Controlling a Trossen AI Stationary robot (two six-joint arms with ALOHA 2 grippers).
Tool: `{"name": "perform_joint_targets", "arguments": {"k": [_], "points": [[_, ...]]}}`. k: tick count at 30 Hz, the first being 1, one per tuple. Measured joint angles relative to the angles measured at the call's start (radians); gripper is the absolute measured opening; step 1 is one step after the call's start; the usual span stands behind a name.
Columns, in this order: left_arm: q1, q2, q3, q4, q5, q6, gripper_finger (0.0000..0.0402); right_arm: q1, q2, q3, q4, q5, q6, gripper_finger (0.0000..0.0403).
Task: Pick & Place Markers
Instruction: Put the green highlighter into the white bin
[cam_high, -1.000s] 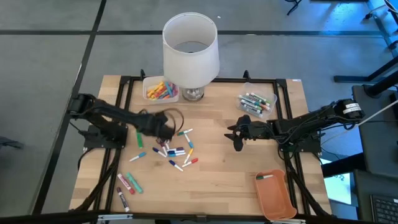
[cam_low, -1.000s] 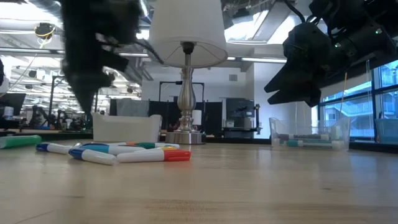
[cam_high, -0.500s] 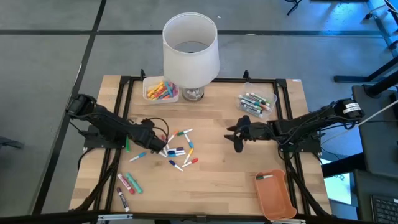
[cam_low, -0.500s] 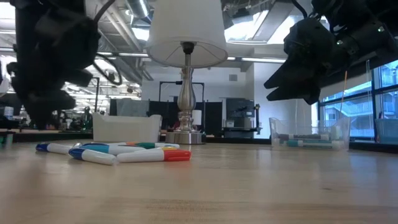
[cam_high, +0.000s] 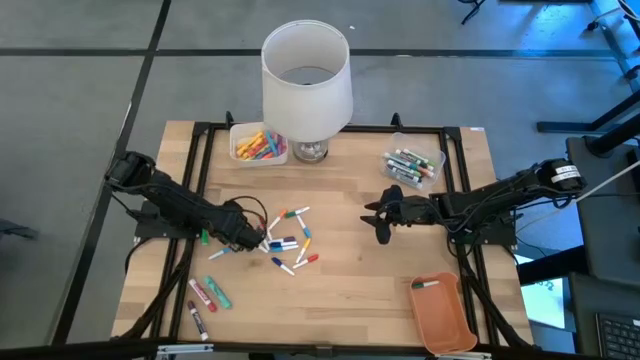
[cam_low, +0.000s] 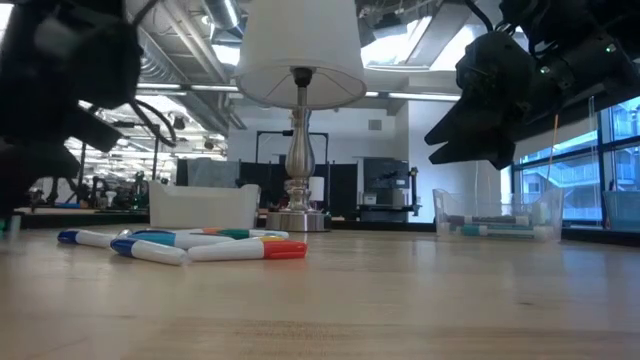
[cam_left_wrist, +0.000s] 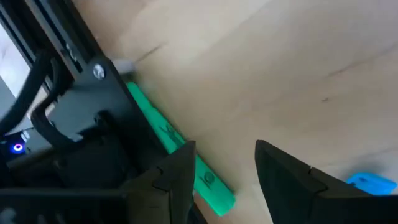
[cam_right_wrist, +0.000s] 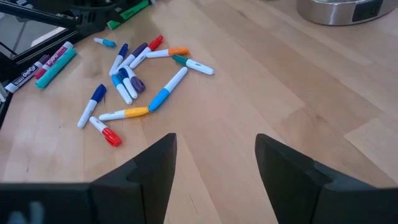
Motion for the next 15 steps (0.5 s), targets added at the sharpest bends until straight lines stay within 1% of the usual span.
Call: {"name": "perform_joint_targets", "arguments": {"k": [8, 12, 15], "points": [[-0.163, 0.000, 0.000, 0.000, -0.005, -0.244, 0.0154, 0.009, 0.000, 0.000, 0.000, 0.000, 0.002, 0.0217], [-0.227, 0.000, 0.000, -0.001, 0.015, -0.276, 0.0148, 0.008, 0.000, 0.000, 0.000, 0.000, 0.002, 0.0217], [-0.259, 0.000, 0.000, -0.001, 0.055, -0.297, 0.0140, 0.008, 0.000, 0.000, 0.000, 0.000, 0.002, 0.0217]]}}
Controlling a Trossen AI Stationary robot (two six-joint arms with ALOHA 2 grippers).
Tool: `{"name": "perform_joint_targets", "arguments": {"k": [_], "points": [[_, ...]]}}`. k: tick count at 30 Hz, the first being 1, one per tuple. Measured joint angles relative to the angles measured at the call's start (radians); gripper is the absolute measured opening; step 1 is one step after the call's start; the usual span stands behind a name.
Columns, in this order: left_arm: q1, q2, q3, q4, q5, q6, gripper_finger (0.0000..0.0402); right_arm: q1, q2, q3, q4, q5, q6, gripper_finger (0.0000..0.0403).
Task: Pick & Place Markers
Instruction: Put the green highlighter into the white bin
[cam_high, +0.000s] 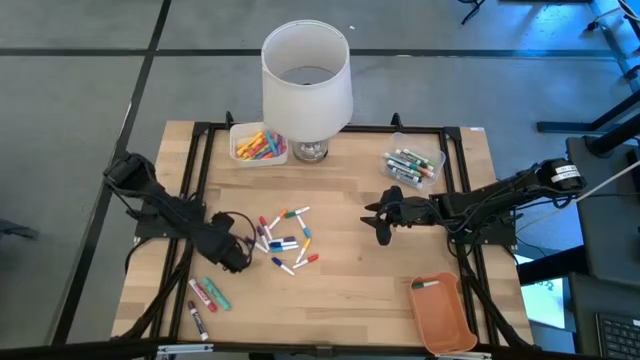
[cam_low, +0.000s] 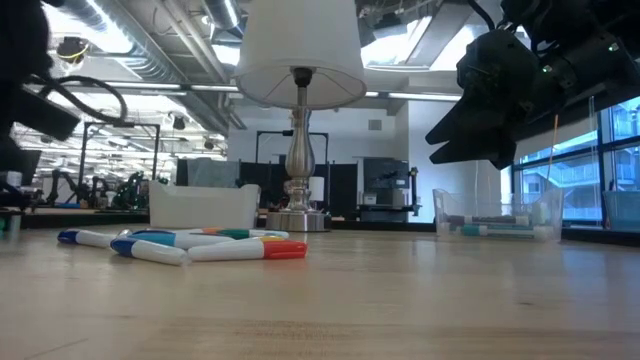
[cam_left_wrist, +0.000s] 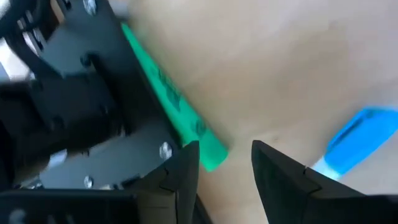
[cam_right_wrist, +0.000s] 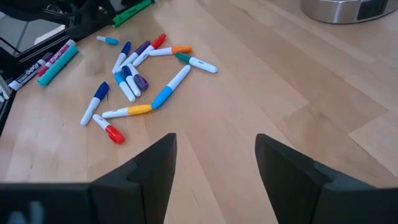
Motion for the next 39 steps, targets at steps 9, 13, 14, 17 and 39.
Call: {"name": "perform_joint_targets", "arguments": {"k": [9, 13, 14, 17, 39], "points": [[-0.045, 0.001, -0.036, 0.036, 0.055, -0.043, 0.0117, 0.000, 0.000, 0.000, 0.000, 0.000, -0.001, 0.0217], [-0.044, 0.001, -0.043, 0.049, 0.045, -0.049, 0.0109, 0.000, 0.000, 0.000, 0.000, 0.000, -0.004, 0.0217], [-0.044, 0.001, -0.043, 0.049, 0.038, -0.050, 0.0107, 0.000, 0.000, 0.000, 0.000, 0.000, -0.003, 0.0217], [-0.044, 0.001, -0.043, 0.057, -0.001, -0.052, 0.0101, 0.000, 0.000, 0.000, 0.000, 0.000, -0.003, 0.0217], [-0.043, 0.000, -0.048, 0.141, -0.091, 0.037, 0.0062, -0.001, 0.000, 0.000, 0.001, 0.000, -0.004, 0.0217]]}}
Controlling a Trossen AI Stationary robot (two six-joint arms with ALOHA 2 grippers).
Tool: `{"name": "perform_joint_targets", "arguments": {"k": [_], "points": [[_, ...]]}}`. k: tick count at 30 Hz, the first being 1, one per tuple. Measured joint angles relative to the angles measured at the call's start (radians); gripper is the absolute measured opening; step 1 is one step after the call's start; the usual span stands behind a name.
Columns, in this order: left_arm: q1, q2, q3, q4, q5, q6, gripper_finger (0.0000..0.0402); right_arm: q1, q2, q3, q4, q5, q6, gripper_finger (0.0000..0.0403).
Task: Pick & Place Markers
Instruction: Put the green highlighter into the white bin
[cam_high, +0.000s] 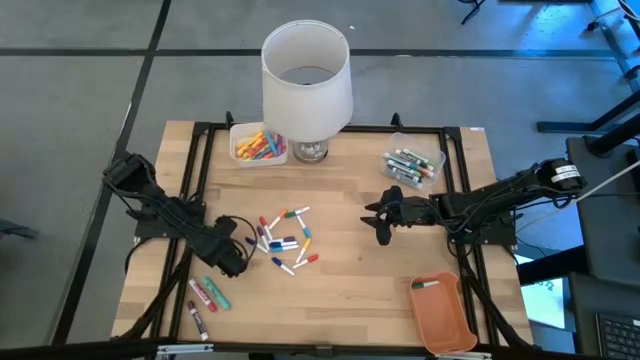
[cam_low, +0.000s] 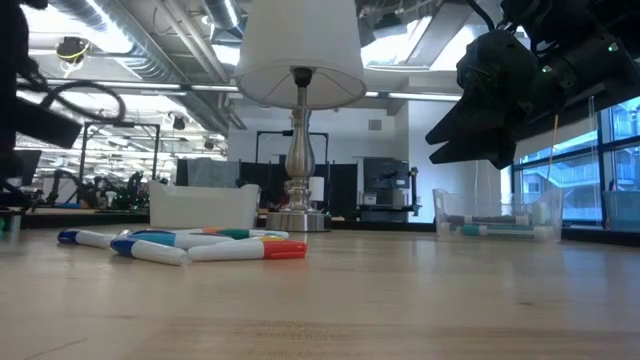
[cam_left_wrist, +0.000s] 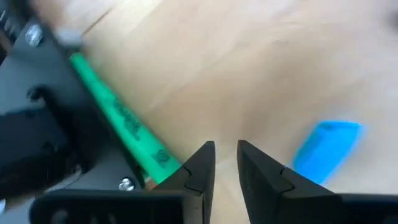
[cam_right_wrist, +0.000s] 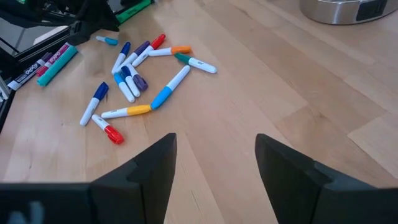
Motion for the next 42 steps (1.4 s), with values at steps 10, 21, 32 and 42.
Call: {"name": "perform_joint_targets", "arguments": {"k": [10, 21, 32, 42], "points": [[-0.035, -0.002, 0.079, -0.227, 0.171, 0.079, 0.0016, 0.000, 0.000, 0.000, 0.000, 0.000, 0.000, 0.0217], [-0.039, -0.001, 0.049, -0.202, 0.141, 0.024, 0.0005, 0.000, 0.000, 0.000, 0.003, 0.000, 0.000, 0.0217], [-0.039, -0.001, 0.049, -0.185, 0.154, -0.044, 0.0002, 0.000, 0.000, 0.000, 0.003, 0.000, 0.000, 0.0217], [-0.039, 0.091, 0.049, -0.175, 0.184, -0.058, 0.0003, 0.000, 0.000, 0.000, 0.003, 0.000, 0.000, 0.0217]]}}
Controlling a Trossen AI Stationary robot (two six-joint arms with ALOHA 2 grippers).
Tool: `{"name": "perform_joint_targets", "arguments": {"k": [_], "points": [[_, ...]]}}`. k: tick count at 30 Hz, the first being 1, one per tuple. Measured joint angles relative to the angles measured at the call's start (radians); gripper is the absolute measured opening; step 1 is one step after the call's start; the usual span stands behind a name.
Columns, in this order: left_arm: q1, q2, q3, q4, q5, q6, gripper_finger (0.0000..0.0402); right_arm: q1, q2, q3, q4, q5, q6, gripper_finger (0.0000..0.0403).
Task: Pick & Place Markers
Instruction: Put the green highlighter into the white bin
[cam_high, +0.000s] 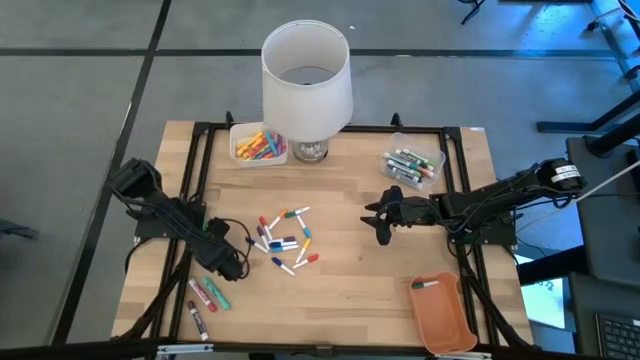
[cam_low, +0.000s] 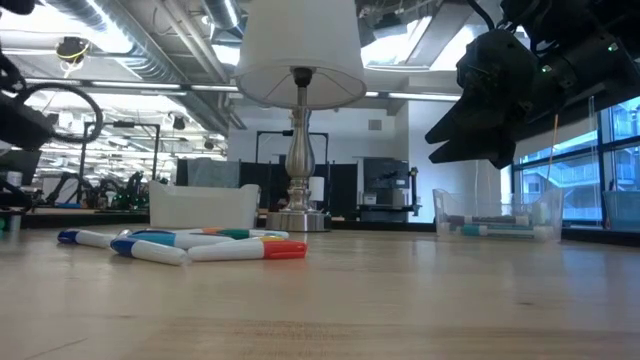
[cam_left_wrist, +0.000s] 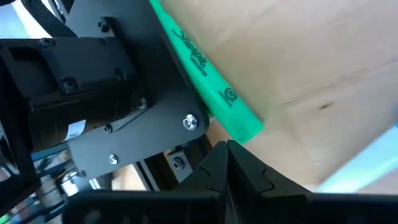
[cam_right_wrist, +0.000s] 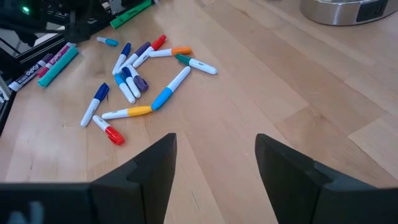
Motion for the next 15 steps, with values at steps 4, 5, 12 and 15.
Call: {"name": "perform_joint_targets", "arguments": {"k": [4, 5, 12, 15], "points": [[0.000, 0.036, 0.000, -0.003, 0.005, 0.006, 0.0002, 0.000, 0.000, 0.000, 0.000, 0.000, 0.000, 0.0217], [0.000, 0.043, 0.000, -0.003, 0.005, 0.007, 0.0002, 0.000, 0.000, 0.000, 0.000, 0.000, 0.000, 0.0217], [0.000, 0.055, 0.000, 0.032, -0.028, 0.015, 0.0002, 0.000, 0.000, 0.000, 0.000, 0.000, 0.000, 0.0217], [0.003, 0.055, 0.000, 0.069, -0.057, 0.039, 0.0004, 0.000, 0.000, 0.000, 0.000, 0.000, 0.000, 0.0217]]}}
